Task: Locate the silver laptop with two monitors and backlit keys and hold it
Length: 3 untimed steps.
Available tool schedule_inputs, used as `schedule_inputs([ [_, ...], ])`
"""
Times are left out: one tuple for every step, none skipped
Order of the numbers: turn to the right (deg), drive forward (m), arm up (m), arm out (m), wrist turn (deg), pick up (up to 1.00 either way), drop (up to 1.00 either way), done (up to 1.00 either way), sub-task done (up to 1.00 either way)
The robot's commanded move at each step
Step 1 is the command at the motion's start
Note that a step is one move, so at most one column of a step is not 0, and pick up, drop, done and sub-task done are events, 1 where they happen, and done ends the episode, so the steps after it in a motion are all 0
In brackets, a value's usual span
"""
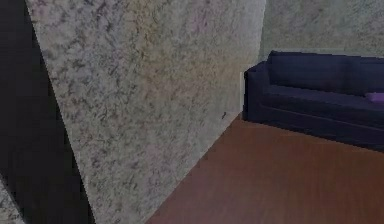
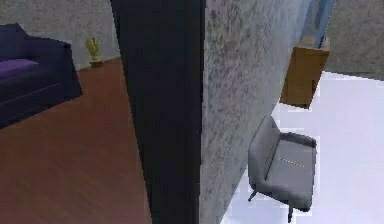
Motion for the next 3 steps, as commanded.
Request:
schedule_inputs([
  [-3.0,0.00,0.00,0.00,0.0,0.00,0.00,0.00,0.00],
  [0.0,0.30,0.00,0.00,0.0,0.00,0.00,0.00,0.00],
  [45.0,0.00,0.00,0.00,0.0,0.00,0.00,0.00,0.00],
])
